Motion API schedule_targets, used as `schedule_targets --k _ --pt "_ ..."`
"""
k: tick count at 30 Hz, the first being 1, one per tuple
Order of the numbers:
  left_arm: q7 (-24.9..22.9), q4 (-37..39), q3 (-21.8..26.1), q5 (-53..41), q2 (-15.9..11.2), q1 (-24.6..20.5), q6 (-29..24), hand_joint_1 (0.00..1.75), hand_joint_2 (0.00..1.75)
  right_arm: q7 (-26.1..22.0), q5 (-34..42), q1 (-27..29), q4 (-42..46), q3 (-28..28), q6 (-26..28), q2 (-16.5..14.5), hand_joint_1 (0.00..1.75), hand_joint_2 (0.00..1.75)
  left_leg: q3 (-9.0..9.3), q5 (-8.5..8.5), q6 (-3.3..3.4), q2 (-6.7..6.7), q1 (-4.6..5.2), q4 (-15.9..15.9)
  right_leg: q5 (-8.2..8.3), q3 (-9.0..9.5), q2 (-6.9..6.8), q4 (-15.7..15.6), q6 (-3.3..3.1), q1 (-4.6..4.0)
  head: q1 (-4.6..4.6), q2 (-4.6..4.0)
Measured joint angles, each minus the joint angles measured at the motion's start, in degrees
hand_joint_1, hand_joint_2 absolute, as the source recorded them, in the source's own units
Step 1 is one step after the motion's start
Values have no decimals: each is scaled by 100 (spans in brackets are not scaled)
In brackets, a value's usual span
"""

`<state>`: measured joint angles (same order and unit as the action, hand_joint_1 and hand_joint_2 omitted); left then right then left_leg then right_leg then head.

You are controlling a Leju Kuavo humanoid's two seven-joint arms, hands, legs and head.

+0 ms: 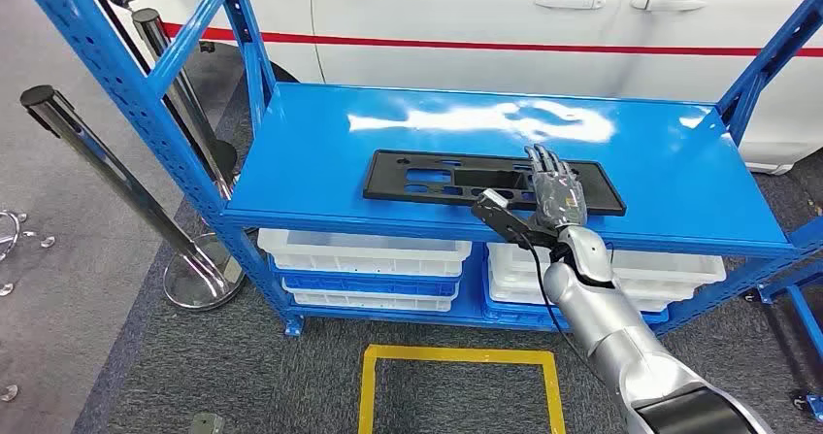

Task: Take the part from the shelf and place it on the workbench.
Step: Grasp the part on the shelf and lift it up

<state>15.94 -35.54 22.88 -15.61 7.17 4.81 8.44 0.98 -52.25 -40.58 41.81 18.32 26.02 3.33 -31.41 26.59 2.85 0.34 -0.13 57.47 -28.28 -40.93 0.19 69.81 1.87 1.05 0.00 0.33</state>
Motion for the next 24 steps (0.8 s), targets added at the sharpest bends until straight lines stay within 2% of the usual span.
schedule_targets --k 1,2,3,4,6,8,10,12,13,14,15,16,17,18,20,21,23,24 --pt "-1 0 0 -3 2 -4 -29 0 0 0 -3 -3 1 -3 0 0 0 175 19 26 -13 0 -4 15 170 106 -3 -259 -3 5 0 0" --pt "-5 0 0 -8 3 -7 -60 0 0 0 -4 -4 1 -7 -2 1 0 175 24 49 -29 0 -5 24 236 167 -3 -417 -8 5 -1 0" --pt "-10 -1 0 -18 5 -20 -117 0 0 0 -6 -10 0 -11 -3 2 0 175 30 87 -56 0 -6 56 349 266 -5 -735 -28 -4 -2 0" --pt "-14 -2 0 -30 7 -33 -167 0 0 0 -8 -9 0 -17 -10 3 0 175 16 118 -87 0 -2 79 417 319 -3 -922 -67 -14 -1 0" --pt "-19 -7 0 -45 7 -43 -220 0 0 0 -2 5 1 -27 -28 5 0 175 -10 142 -149 2 10 119 385 309 6 -987 -163 -39 -2 0" --pt "-18 -22 0 -48 5 -31 -229 0 0 0 13 16 10 -37 -39 8 83 175 -19 189 -198 1 10 184 410 359 13 -994 -230 -25 -2 0" --pt "-18 -38 -2 -53 6 -39 -233 0 0 -3 34 -4 20 -42 -41 14 171 175 -191 391 -239 -4 -5 576 398 432 10 -1031 -278 -11 0 0" --pt "-20 -50 -7 -59 9 -48 -231 0 0 -20 66 -11 22 -44 -42 16 175 175 -566 709 -277 -8 -17 1295 370 468 6 -1038 -318 -24 1 0" --pt "-22 -63 -8 -61 9 -42 -230 0 0 -32 82 -3 22 -44 -42 16 175 175 -746 807 -287 -8 -20 1583 359 476 8 -1035 -329 -34 1 0" --pt "-25 -81 -9 -61 9 -31 -230 0 0 -44 99 5 22 -46 -40 16 175 175 -853 807 -288 -8 -21 1706 350 484 12 -1033 -336 -43 1 0" --pt "-28 -109 -9 -58 9 -20 -234 0 0 -55 116 9 23 -50 -37 16 175 175 -856 688 -276 -8 -20 1613 341 495 17 -1030 -338 -52 2 0" --pt "-31 -141 -9 -52 9 -12 -239 0 0 -66 133 11 28 -56 -33 16 175 175 -762 476 -251 -8 -16 1327 334 510 22 -1029 -338 -60 2 0" --pt "-34 -181 -9 -41 7 -11 -249 0 0 -80 154 8 38 -66 -31 16 175 175 -605 227 -210 -9 -6 914 326 525 25 -1029 -337 -65 1 0" --pt "-40 -225 -9 -29 5 -15 -258 0 0 -97 175 3 49 -77 -31 16 175 175 -462 68 -170 -10 13 542 323 534 25 -1030 -329 -72 1 0" --pt "-52 -309 -13 -9 2 -31 -270 0 0 -134 224 -9 72 -100 -32 17 175 175 -311 -51 -110 -6 52 141 324 522 25 -1032 -286 -71 0 0" --pt "-59 -341 -14 -5 1 -32 -272 0 0 -149 244 -12 83 -109 -33 18 175 175 -301 -36 -92 -1 68 118 329 517 25 -1039 -255 -67 1 0" --pt "-66 -392 -16 -2 0 -25 -273 0 0 -166 264 -18 117 -129 -29 25 175 175 -247 -136 -48 -4 49 33 314 518 24 -1033 -186 -70 0 0" --pt "-67 -412 -17 -2 1 -25 -274 0 0 -172 266 -36 134 -138 -22 31 175 175 -217 -174 -26 -10 33 -20 248 489 22 -956 -158 -72 -2 0"
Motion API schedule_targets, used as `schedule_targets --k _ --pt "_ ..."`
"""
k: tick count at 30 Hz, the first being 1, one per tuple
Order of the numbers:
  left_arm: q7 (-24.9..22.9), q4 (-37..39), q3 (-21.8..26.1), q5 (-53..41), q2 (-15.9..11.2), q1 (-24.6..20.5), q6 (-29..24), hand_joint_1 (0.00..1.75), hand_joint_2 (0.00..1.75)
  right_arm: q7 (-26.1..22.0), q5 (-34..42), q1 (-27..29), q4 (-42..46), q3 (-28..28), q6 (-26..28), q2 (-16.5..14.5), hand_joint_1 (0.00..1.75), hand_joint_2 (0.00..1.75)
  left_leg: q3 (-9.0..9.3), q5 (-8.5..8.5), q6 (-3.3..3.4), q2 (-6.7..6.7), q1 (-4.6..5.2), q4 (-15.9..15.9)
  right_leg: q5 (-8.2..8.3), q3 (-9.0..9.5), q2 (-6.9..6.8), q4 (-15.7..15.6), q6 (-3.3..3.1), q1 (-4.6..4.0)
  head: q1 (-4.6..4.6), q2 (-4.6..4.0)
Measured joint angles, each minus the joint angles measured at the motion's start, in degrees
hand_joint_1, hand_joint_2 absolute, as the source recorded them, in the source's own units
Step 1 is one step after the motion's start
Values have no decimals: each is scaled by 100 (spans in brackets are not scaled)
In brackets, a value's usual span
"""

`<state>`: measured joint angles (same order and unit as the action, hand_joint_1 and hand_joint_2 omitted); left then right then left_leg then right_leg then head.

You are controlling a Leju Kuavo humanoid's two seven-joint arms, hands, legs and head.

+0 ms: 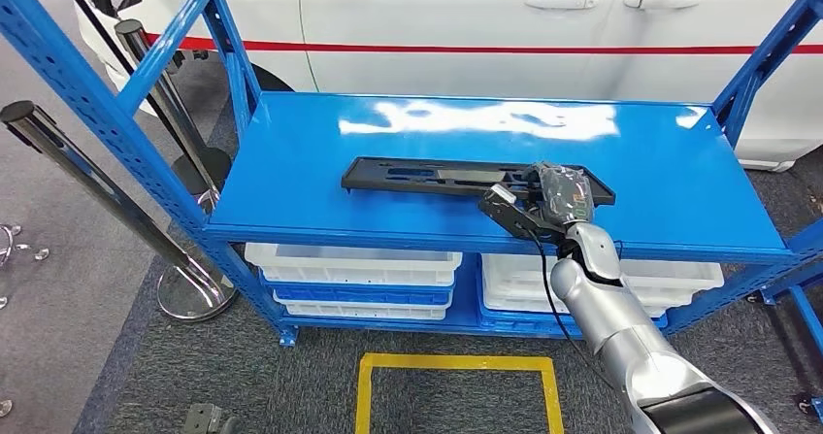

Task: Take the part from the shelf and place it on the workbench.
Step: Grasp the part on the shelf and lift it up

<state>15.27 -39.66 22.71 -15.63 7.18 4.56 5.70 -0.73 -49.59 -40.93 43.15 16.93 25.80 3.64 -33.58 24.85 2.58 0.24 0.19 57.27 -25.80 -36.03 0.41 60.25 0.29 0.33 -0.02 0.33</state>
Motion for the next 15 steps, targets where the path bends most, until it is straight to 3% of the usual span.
schedule_targets --k 2,4,5,6,8,10,11,15 --pt "1 -25 -4 4 2 -15 -3 0 0 -26 8 -38 19 -16 32 13 175 175 38 -45 28 -14 -22 -69 -295 -214 -8 477 38 9 -2 0" --pt "3 -40 -8 15 1 -28 -8 0 0 -70 24 -46 29 -20 68 17 175 175 40 -40 47 -16 -25 -68 -606 -552 -10 1177 74 33 0 0" --pt "5 -46 -13 23 1 -30 -11 0 0 -85 33 -41 35 -21 81 20 175 175 40 -32 48 -15 -29 -61 -646 -654 -11 1382 96 51 -1 0" --pt "8 -52 -20 37 1 -31 -18 0 0 -96 42 -40 49 -22 87 24 175 175 41 -21 41 -11 -35 -47 -573 -653 -13 1381 119 72 -1 0" --pt "14 -58 -34 69 1 -39 -38 0 0 -103 72 -55 90 -25 91 30 175 175 39 22 -1 0 -55 15 -218 -357 -25 815 152 112 -2 0" --pt "19 -62 -43 104 -1 -62 -80 0 0 -110 110 -90 150 -31 95 31 175 175 10 90 -74 10 -49 119 -3 -29 -33 176 144 114 -1 0" --pt "24 -64 -50 118 -1 -75 -109 0 0 -114 128 -105 180 -36 98 32 175 175 -4 114 -108 13 -41 157 18 48 -31 19 122 105 0 0" --pt "67 -70 -85 163 -6 -96 -200 0 0 -225 194 -109 287 -52 176 40 175 175 -39 191 -228 12 -70 237 27 72 -30 -58 -27 86 2 0"
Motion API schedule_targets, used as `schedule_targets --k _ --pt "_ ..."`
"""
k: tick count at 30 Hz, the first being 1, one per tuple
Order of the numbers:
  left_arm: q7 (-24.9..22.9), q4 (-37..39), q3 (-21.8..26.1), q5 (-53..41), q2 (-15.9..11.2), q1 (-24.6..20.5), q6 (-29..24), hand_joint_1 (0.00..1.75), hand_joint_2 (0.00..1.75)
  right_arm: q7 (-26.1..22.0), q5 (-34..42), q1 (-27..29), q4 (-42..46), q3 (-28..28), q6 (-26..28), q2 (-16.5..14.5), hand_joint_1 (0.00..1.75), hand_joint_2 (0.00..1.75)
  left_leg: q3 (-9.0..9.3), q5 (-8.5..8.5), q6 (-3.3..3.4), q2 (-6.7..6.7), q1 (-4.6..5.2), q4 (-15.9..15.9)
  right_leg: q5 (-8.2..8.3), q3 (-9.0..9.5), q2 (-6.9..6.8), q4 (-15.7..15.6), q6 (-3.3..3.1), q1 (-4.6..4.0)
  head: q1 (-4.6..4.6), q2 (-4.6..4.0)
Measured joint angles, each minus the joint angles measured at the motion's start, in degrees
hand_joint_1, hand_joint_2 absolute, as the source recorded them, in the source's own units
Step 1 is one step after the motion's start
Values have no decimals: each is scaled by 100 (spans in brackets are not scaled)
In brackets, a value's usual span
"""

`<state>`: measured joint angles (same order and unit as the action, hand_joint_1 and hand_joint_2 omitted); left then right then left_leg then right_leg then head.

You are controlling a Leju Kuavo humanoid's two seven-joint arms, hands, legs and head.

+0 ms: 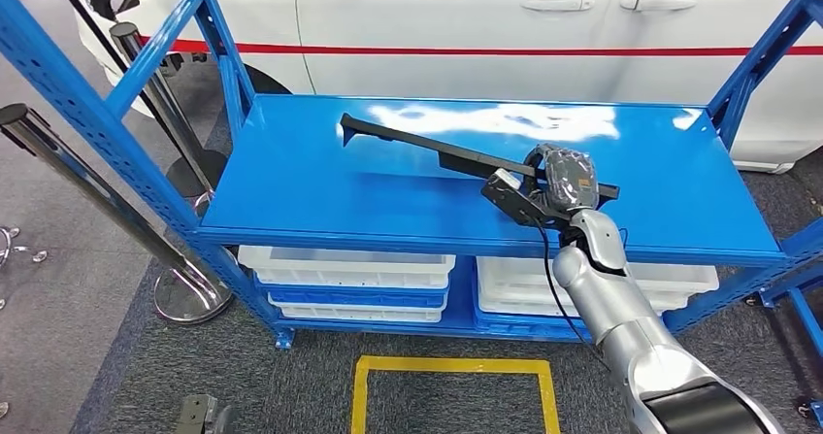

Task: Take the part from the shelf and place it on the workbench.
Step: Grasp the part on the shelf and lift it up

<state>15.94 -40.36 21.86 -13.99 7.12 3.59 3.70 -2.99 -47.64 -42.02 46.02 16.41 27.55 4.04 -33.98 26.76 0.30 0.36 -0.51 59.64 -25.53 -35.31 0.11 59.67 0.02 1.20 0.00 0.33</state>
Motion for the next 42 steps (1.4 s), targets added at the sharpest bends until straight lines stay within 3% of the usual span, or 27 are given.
schedule_targets --k 2,4,5,6,7,9,11,15,16,18,20,21,22,24,26,29,31,34,36,37,38,40,42 --pt "42 -1 -15 34 -1 -2 -52 0 0 -136 -7 28 123 -5 192 4 175 175 -193 277 -50 -4 -19 428 20 8 -12 -32 -51 17 1 0" --pt "96 1 -31 52 2 10 -129 0 0 -264 -84 125 346 -10 476 8 175 175 -529 612 -84 -5 -33 1158 19 0 -14 -33 -69 9 1 0" --pt "125 3 -37 54 2 21 -182 0 0 -318 -146 201 511 -10 613 9 175 175 -649 671 -94 -5 -37 1407 16 -1 -13 -31 -71 6 2 0" --pt "154 4 -44 48 2 31 -245 0 0 -365 -216 285 692 -10 727 9 175 175 -686 625 -98 -5 -38 1468 11 2 -9 -29 -71 6 2 0" --pt "179 4 -53 39 3 38 -316 0 0 -415 -292 370 886 -11 828 9 175 175 -616 473 -93 -5 -38 1300 6 9 -3 -27 -66 8 3 0" --pt "214 4 -73 18 5 45 -462 0 0 -548 -482 552 1310 -20 1002 9 175 175 -267 85 -56 -5 -34 546 -12 29 7 -24 -40 6 2 0" --pt "239 5 -89 -7 17 54 -579 0 0 -730 -682 753 1794 -67 1145 8 175 175 -18 -80 -7 4 -9 1 -19 28 9 -24 7 -6 1 0" --pt "284 5 -149 -135 50 142 -676 0 0 -1144 -881 1198 2709 -239 1210 -16 175 175 32 -97 119 10 4 -136 -59 15 5 -6 127 3 0 0" --pt "291 6 -169 -178 57 161 -674 0 0 -1252 -906 1301 2915 -291 1212 -26 175 175 45 -117 160 9 -5 -168 -156 -39 4 122 143 4 0 0" --pt "301 14 -202 -248 68 179 -630 0 0 -1416 -949 1484 3282 -393 1216 -42 175 175 56 -130 218 8 -1 -195 -492 -310 3 714 152 4 -2 0" --pt "304 41 -228 -273 68 201 -533 0 87 -1525 -996 1656 3567 -478 1218 -59 175 175 55 -120 242 8 20 -183 -749 -648 3 1401 157 4 -3 0" --pt "307 62 -240 -276 69 212 -483 0 131 -1587 -1016 1736 3688 -513 1218 -72 175 175 55 -113 247 9 28 -173 -736 -715 2 1525 155 5 -2 0" --pt "315 89 -252 -278 69 218 -438 0 175 -1662 -1029 1806 3808 -543 1218 -90 175 175 55 -103 246 10 33 -158 -619 -670 1 1425 146 5 -3 0" --pt "354 161 -281 -292 69 205 -371 0 175 -1858 -1030 1909 4077 -596 1218 -131 175 175 55 -71 227 13 38 -116 -261 -313 -1 707 107 0 -3 0" --pt "415 256 -313 -319 66 162 -317 0 175 -2031 -1023 1976 4364 -628 1219 -188 175 175 42 -36 185 13 59 -70 -78 -29 -1 131 72 -25 -1 0" --pt "516 418 -344 -339 53 69 -248 0 175 -2203 -997 2078 4726 -668 1225 -280 175 175 37 -23 108 12 71 -67 -67 15 1 21 23 -42 -1 0" --pt "569 512 -367 -338 35 12 -224 0 175 -2294 -987 2117 4927 -695 1226 -337 175 175 -17 98 44 8 57 78 -43 31 -6 -22 -45 -23 0 0" --pt "622 637 -407 -343 19 -55 -206 0 175 -2404 -955 2160 5129 -714 1225 -421 175 175 -430 601 -44 2 17 1006 -29 41 -15 -44 -104 -12 1 0" --pt "675 730 -450 -353 4 -87 -182 0 175 -2558 -912 2220 5231 -756 1225 -479 175 175 -660 729 -78 1 -5 1485 -32 41 -15 -41 -105 -18 1 0" --pt "708 780 -475 -357 -8 -109 -166 0 175 -2646 -887 2247 5292 -781 1225 -515 175 175 -638 630 -83 1 -12 1427 -34 42 -13 -37 -103 -18 1 0" --pt "742 833 -501 -358 -23 -139 -151 0 175 -2715 -861 2266 5358 -803 1225 -552 175 175 -508 439 -79 0 -17 1147 -37 45 -10 -33 -98 -17 1 0" --pt "811 941 -554 -359 -51 -217 -134 0 175 -2792 -808 2284 5485 -828 1225 -615 175 175 -133 83 -45 -1 -10 348 -45 47 -6 -21 -74 -24 1 0" --pt "861 1041 -617 -425 -72 -289 -191 0 175 -2810 -768 2301 5587 -847 1225 -656 175 175 55 -19 4 4 16 -62 -39 37 -7 -19 -22 -35 0 0"
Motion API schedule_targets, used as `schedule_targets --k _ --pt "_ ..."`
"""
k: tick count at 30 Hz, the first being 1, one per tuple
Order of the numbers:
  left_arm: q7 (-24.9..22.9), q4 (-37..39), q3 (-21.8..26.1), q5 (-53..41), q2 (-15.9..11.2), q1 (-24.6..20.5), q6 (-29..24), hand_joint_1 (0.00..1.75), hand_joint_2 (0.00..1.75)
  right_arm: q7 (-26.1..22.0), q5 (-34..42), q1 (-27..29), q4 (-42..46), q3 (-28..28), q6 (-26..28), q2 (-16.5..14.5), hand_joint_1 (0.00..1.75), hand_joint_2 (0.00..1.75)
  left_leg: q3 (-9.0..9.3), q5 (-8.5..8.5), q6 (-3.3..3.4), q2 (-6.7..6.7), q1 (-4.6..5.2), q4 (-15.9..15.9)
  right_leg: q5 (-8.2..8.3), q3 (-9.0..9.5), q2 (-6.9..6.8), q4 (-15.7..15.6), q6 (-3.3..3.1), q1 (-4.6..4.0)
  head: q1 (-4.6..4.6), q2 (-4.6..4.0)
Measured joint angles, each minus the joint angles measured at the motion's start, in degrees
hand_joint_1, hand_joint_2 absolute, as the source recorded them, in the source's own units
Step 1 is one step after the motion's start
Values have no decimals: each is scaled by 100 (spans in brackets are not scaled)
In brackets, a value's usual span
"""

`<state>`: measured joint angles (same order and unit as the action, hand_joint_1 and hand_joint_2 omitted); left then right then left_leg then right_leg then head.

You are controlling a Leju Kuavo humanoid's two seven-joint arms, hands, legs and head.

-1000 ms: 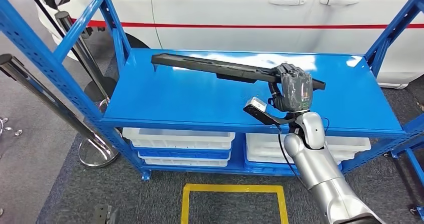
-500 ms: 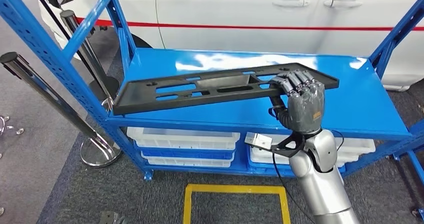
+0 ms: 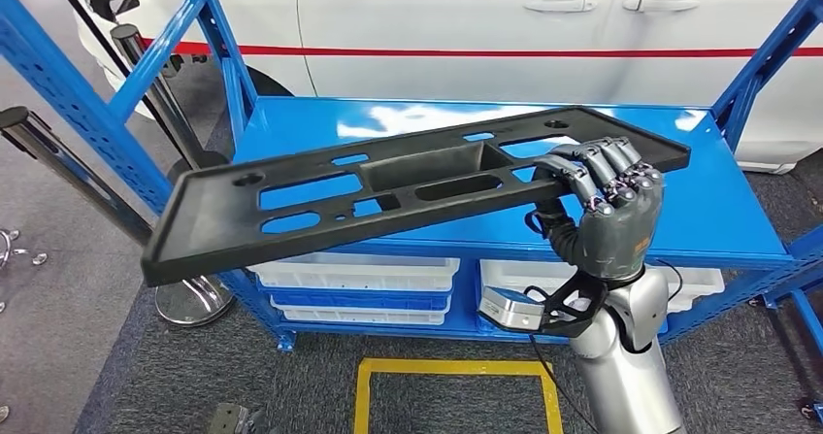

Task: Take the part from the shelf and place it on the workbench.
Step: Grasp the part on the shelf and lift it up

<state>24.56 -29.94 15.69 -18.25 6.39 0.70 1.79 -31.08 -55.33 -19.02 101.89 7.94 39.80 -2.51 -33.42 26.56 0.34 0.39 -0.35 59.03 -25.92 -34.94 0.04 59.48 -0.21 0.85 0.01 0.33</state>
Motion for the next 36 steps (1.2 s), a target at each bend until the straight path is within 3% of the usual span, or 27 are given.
schedule_targets --k 4,6,8,9,10,11,13,15,18,20,23,24,25,26,28,30,34,36 --pt "15 167 -261 -361 -48 -63 -379 0 175 1 91 45 153 -9 0 -44 175 175 35 -54 132 -4 0 -103 -50 -26 2 62 119 7 -2 0" --pt "1 229 -394 -470 -67 -109 -514 0 175 -1 103 70 209 -14 1 -61 175 175 52 -88 198 -13 -13 -147 -352 -238 1 541 140 11 -2 0" --pt "-23 283 -496 -518 -82 -145 -592 0 175 -8 103 121 235 -25 2 -83 175 175 44 -88 222 -14 -1 -145 -680 -577 1 1257 149 9 -2 0" --pt "-34 309 -536 -519 -89 -152 -609 0 175 -13 103 155 238 -32 2 -93 175 175 42 -86 225 -13 5 -138 -721 -678 0 1467 151 8 -3 0" --pt "-43 332 -563 -501 -97 -155 -615 0 175 -19 103 184 239 -37 2 -105 175 175 42 -81 224 -12 8 -128 -660 -685 0 1483 149 9 -3 0" --pt "-48 351 -580 -468 -103 -157 -616 0 175 -26 104 204 243 -40 2 -117 175 175 42 -72 219 -10 9 -111 -504 -578 -1 1276 141 9 -2 0" --pt "-62 378 -589 -362 -109 -172 -601 0 175 -43 114 217 262 -42 2 -141 175 175 35 -38 190 -5 18 -62 -172 -201 -3 545 114 2 -2 0" --pt "-91 404 -586 -246 -116 -195 -558 0 175 -58 138 226 288 -42 3 -177 175 175 17 -5 144 0 39 -16 -54 11 1 97 82 -10 -1 0" --pt "-133 457 -576 -152 -130 -222 -508 0 175 -107 158 239 310 -44 4 -259 175 175 5 12 62 -4 40 -6 -48 15 14 34 8 -16 -1 0" --pt "-147 493 -572 -137 -137 -241 -501 0 175 -154 168 241 332 -44 4 -329 175 175 -77 167 -1 -7 26 190 -26 27 9 -1 -53 4 1 0" --pt "-162 565 -567 -84 -132 -267 -494 0 175 -135 232 257 355 -44 4 -391 175 175 -526 679 -78 -9 -5 1191 -27 31 -9 -12 -94 -1 1 0" --pt "-164 596 -563 -56 -128 -269 -474 0 175 -100 269 267 356 -40 4 -393 175 175 -657 758 -91 -9 -12 1469 -30 32 -12 -10 -98 -6 1 0" --pt "-162 624 -560 -31 -125 -269 -445 0 175 -63 311 277 360 -32 4 -393 175 175 -705 730 -95 -9 -16 1561 -32 33 -10 -8 -101 -9 1 0" --pt "-160 652 -557 -6 -123 -272 -409 0 175 -32 355 283 371 -12 4 -393 175 175 -650 597 -90 -9 -19 1431 -34 36 -5 -5 -100 -10 2 0" --pt "-156 688 -557 23 -121 -290 -356 0 175 -2 431 288 412 48 4 -393 175 175 -306 206 -49 -9 -19 687 -42 50 6 -1 -88 -10 1 0" --pt "-160 720 -556 41 -114 -322 -335 0 175 14 481 286 461 112 4 -392 175 175 -22 14 8 -6 4 86 -49 50 11 7 -47 -23 0 0" --pt "-228 777 -555 47 -98 -350 -308 0 175 47 521 294 531 201 4 -386 175 175 45 -40 120 -4 14 -88 -57 38 11 10 68 -24 -1 0" --pt "-291 799 -554 46 -89 -375 -294 0 175 64 572 298 581 233 4 -378 175 175 65 -93 189 -14 -10 -152 -294 -94 11 334 108 -24 -2 0"
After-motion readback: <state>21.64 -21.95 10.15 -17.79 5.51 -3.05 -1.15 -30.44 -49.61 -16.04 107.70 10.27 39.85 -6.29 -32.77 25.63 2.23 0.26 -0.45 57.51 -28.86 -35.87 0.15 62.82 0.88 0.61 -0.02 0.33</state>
